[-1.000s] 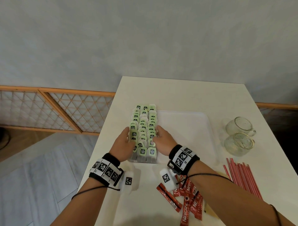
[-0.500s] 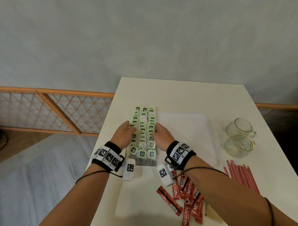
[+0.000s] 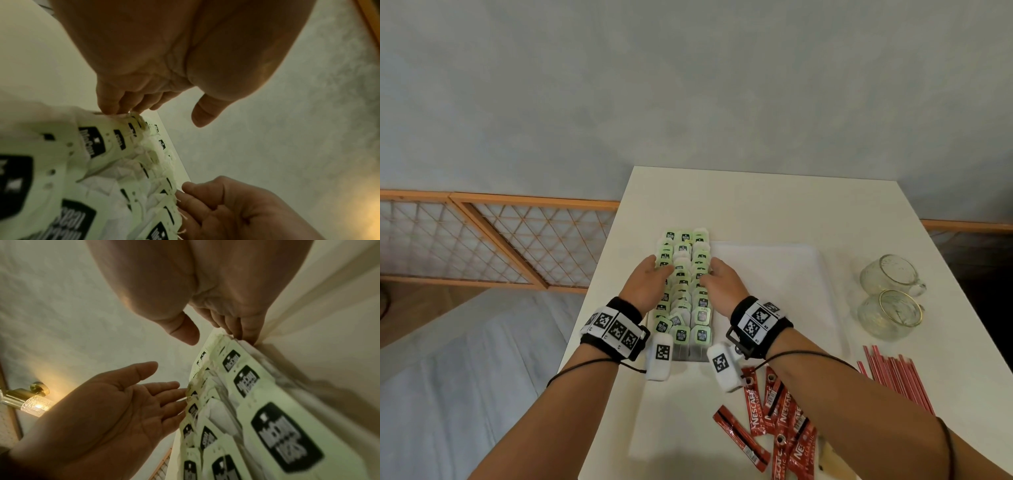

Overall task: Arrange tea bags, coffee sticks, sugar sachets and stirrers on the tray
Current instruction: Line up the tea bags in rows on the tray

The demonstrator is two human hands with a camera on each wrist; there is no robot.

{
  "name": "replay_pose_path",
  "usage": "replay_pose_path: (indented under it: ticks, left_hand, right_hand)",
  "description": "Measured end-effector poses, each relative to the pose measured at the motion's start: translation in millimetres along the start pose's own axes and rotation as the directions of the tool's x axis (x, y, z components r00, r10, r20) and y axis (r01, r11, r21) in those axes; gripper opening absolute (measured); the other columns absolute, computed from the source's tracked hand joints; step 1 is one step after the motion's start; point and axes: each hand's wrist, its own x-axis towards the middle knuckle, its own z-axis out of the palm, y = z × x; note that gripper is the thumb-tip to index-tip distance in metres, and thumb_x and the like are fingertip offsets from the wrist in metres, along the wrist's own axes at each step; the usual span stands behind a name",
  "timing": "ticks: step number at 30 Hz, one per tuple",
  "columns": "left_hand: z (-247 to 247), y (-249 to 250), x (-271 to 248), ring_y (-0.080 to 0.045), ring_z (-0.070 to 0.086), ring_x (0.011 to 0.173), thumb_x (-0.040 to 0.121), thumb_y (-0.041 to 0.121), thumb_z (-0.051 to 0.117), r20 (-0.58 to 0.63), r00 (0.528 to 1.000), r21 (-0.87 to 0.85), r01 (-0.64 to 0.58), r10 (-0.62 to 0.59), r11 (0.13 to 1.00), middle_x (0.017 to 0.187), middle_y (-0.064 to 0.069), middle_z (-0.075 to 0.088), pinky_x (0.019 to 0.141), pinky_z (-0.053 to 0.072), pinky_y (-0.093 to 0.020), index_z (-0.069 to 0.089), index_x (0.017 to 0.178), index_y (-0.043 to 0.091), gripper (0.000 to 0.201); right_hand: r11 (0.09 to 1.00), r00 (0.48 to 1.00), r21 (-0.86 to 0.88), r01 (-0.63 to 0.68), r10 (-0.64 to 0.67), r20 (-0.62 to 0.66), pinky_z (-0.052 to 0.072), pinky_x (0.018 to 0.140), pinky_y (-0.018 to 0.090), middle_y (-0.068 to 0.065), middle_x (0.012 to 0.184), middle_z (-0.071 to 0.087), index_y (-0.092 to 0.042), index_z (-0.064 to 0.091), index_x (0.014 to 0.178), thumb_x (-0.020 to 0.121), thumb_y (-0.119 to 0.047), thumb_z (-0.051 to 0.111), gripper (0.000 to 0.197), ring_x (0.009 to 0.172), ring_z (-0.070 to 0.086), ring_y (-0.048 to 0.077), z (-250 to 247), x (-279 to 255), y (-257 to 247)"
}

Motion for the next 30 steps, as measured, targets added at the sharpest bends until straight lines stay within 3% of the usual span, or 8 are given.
replay_pose_path:
  ticks: [5, 10, 12, 15, 16, 17, 21, 30]
  left_hand:
    - [-0.8, -1.0, 12.5, -0.019, 0.045, 0.128, 0.104, 0.03, 0.049, -0.025, 1.0, 0.02, -0.012, 0.012, 1.0, 0.148, -0.009, 0.047, 0.097, 0.036, -0.031, 0.036, 0.15, 0.007, 0.053]
    - [3.5, 1.4, 22.8, -0.016, 0.044, 0.109, 0.104, 0.028, 0.048, -0.029, 1.0, 0.003, 0.008, -0.008, 1.0, 0.097, 0.011, 0.05, 0.094, 0.039, -0.033, 0.051, 0.13, 0.01, 0.031]
    - [-0.1, 5.0, 24.2, -0.02, 0.047, 0.12, 0.103, 0.034, 0.05, -0.039, 0.999, 0.019, 0.021, -0.02, 1.0, 0.113, 0.006, 0.058, 0.103, 0.038, -0.033, 0.054, 0.125, 0.014, 0.03]
    - [-3.1, 8.6, 31.1, -0.025, 0.032, 0.147, 0.099, 0.044, 0.051, -0.041, 0.999, -0.002, 0.032, -0.032, 0.999, 0.161, -0.009, 0.033, 0.12, 0.03, -0.046, 0.028, 0.155, 0.007, 0.071]
    - [-4.0, 9.0, 33.8, -0.025, 0.03, 0.148, 0.1, 0.044, 0.05, -0.04, 0.999, -0.006, 0.024, -0.024, 1.0, 0.162, -0.009, 0.029, 0.121, 0.028, -0.046, 0.025, 0.156, 0.007, 0.072]
    - [-3.8, 9.3, 36.4, -0.025, 0.03, 0.149, 0.1, 0.044, 0.049, -0.046, 0.999, -0.017, 0.013, -0.014, 1.0, 0.163, -0.009, 0.029, 0.121, 0.028, -0.046, 0.025, 0.156, 0.007, 0.072]
    - [-3.6, 13.6, 42.1, -0.025, 0.033, 0.147, 0.1, 0.047, 0.049, -0.052, 0.999, -0.041, 0.006, -0.008, 0.999, 0.162, -0.008, 0.031, 0.12, 0.03, -0.044, 0.026, 0.156, 0.006, 0.073]
    - [-11.2, -0.6, 74.9, -0.026, 0.046, 0.137, 0.072, 0.068, 0.054, -0.045, 0.998, -0.097, 0.03, -0.035, 0.995, 0.154, -0.006, 0.045, 0.112, 0.041, -0.047, 0.04, 0.15, 0.009, 0.098]
  right_hand:
    - [1.0, 0.998, 0.015, -0.012, 0.013, -0.055, 0.036, 0.064, 0.03, 0.01, 0.084, 0.047, -0.009, 0.046, 0.09, 0.093, -0.015, 0.045, 0.007, 0.074, 0.042, 0.017, -3.6, 12.2, -0.6]
    - [0.999, 0.999, 0.028, 0.017, -0.017, -0.032, 0.045, 0.067, 0.034, 0.003, 0.09, 0.054, -0.009, 0.054, 0.095, 0.093, -0.007, 0.046, 0.008, 0.079, 0.049, 0.017, -3.8, 13.6, -6.8]
    - [1.0, 0.998, 0.005, 0.017, -0.017, -0.055, 0.039, 0.064, 0.034, 0.005, 0.092, 0.045, -0.009, 0.048, 0.091, 0.094, -0.007, 0.046, 0.004, 0.08, 0.042, 0.017, -7.9, 20.1, -8.2]
    - [1.0, 0.997, -0.018, 0.006, -0.008, -0.08, 0.04, 0.063, 0.034, -0.003, 0.094, 0.046, -0.008, 0.044, 0.087, 0.095, -0.008, 0.046, 0.009, 0.084, 0.027, 0.012, -12.8, 32.7, -11.0]
    - [1.0, 0.997, -0.024, 0.0, -0.002, -0.073, 0.045, 0.069, 0.035, -0.007, 0.099, 0.049, -0.009, 0.047, 0.089, 0.095, -0.01, 0.046, 0.006, 0.117, 0.056, 0.028, -14.0, 34.0, -13.8]
    - [1.0, 0.998, -0.025, 0.007, -0.008, -0.059, 0.045, 0.071, 0.033, -0.008, 0.101, 0.05, -0.013, 0.048, 0.091, 0.095, -0.011, 0.046, 0.005, 0.086, 0.057, 0.023, -13.9, 36.4, -14.6]
    - [1.0, 1.0, -0.017, 0.0, 0.0, -0.004, 0.035, 0.063, 0.03, 0.0, 0.081, 0.047, -0.016, 0.043, 0.079, 0.09, -0.007, 0.046, 0.015, 0.073, 0.045, 0.017, -11.0, 40.2, -17.5]
    - [0.999, 0.999, -0.037, -0.011, 0.01, -0.033, 0.024, 0.064, 0.034, 0.003, 0.08, 0.031, -0.017, 0.032, 0.078, 0.09, -0.007, 0.046, 0.021, 0.073, 0.03, 0.018, -17.8, 53.5, -29.0]
